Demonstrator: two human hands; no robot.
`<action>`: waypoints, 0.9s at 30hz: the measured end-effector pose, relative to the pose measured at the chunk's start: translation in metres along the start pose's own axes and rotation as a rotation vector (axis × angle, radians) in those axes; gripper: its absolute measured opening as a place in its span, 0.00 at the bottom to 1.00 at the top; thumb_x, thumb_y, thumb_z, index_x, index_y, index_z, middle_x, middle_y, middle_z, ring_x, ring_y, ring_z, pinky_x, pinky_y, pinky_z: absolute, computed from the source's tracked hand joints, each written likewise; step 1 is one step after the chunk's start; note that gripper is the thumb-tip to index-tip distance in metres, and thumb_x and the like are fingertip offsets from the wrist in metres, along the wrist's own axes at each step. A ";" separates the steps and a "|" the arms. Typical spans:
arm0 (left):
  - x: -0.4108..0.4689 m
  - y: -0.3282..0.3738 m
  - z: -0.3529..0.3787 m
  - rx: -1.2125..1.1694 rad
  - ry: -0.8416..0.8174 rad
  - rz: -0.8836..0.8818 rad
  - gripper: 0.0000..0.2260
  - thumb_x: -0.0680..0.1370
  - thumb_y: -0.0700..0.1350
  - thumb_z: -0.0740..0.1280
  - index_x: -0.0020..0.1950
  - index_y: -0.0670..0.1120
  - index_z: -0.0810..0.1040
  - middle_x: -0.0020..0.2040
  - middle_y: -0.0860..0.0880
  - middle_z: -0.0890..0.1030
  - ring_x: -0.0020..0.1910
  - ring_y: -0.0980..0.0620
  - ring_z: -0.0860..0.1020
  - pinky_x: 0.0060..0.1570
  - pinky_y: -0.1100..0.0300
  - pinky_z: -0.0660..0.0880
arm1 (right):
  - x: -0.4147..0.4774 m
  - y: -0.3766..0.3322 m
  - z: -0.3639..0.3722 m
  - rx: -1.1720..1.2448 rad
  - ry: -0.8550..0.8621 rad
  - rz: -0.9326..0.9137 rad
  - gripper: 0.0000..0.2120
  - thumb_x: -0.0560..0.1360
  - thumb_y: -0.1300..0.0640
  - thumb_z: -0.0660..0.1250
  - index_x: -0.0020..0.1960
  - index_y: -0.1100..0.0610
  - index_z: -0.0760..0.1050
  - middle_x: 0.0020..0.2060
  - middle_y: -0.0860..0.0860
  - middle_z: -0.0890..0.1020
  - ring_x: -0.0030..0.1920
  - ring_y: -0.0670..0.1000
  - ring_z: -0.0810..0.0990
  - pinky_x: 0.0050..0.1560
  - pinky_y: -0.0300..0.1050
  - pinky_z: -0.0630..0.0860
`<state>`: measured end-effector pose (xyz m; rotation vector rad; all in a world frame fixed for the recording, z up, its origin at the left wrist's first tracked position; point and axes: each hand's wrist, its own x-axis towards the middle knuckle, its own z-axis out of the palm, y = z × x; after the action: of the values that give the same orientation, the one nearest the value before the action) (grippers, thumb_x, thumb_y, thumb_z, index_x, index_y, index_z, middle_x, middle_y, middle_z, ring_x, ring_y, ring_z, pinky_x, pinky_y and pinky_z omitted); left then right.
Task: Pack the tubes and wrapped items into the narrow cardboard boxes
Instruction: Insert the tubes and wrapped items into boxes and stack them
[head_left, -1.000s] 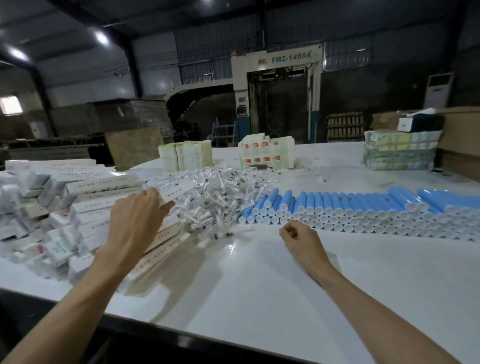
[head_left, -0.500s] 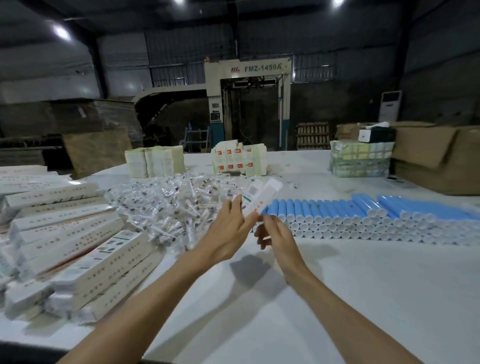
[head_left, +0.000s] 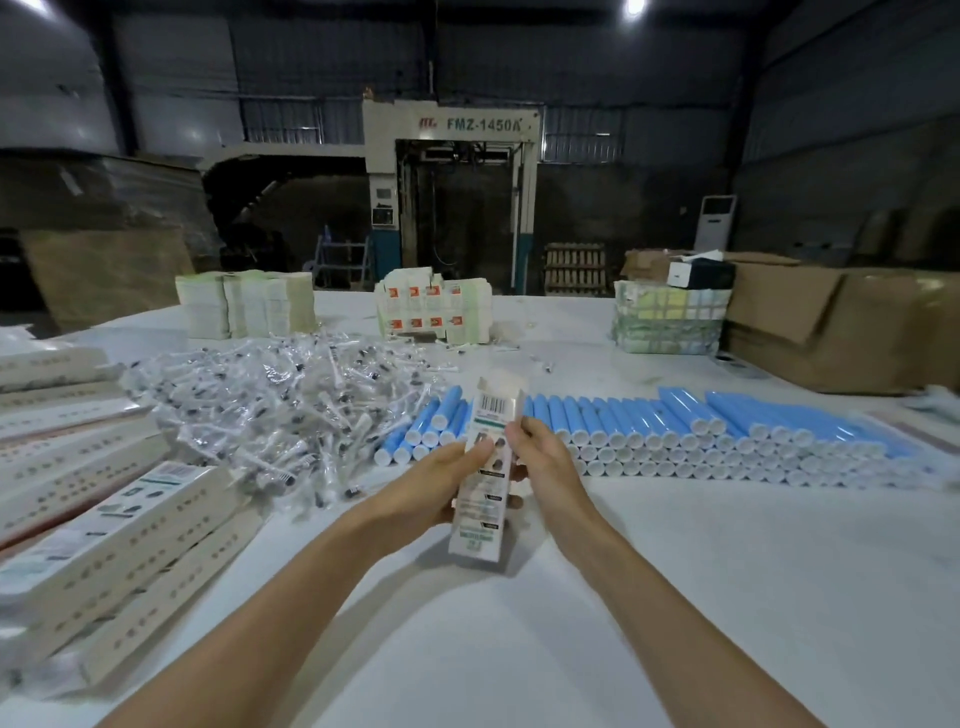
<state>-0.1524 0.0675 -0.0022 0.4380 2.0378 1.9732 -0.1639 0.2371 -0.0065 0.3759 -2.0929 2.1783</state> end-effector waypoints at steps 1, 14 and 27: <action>0.000 -0.003 -0.002 0.008 0.047 0.023 0.20 0.86 0.60 0.64 0.72 0.50 0.79 0.64 0.46 0.86 0.61 0.42 0.86 0.65 0.42 0.81 | 0.004 -0.002 -0.004 -0.049 0.014 0.004 0.13 0.86 0.43 0.61 0.59 0.49 0.79 0.44 0.41 0.86 0.43 0.39 0.83 0.40 0.34 0.75; 0.001 -0.006 -0.008 -0.097 0.361 0.202 0.12 0.87 0.51 0.66 0.65 0.48 0.83 0.56 0.46 0.89 0.55 0.43 0.88 0.58 0.43 0.84 | 0.109 -0.013 -0.200 -1.607 0.501 0.067 0.12 0.84 0.56 0.61 0.61 0.61 0.78 0.64 0.60 0.75 0.67 0.61 0.70 0.64 0.54 0.68; 0.001 0.001 -0.002 -0.108 0.393 0.167 0.11 0.84 0.51 0.71 0.62 0.48 0.86 0.53 0.48 0.89 0.55 0.48 0.87 0.55 0.51 0.83 | 0.113 -0.016 -0.184 -1.826 0.388 0.174 0.09 0.79 0.63 0.68 0.59 0.57 0.79 0.59 0.55 0.81 0.62 0.58 0.78 0.60 0.45 0.75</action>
<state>-0.1542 0.0664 -0.0016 0.2145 2.1591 2.4171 -0.2897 0.4095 0.0313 -0.3825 -2.7267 -0.2590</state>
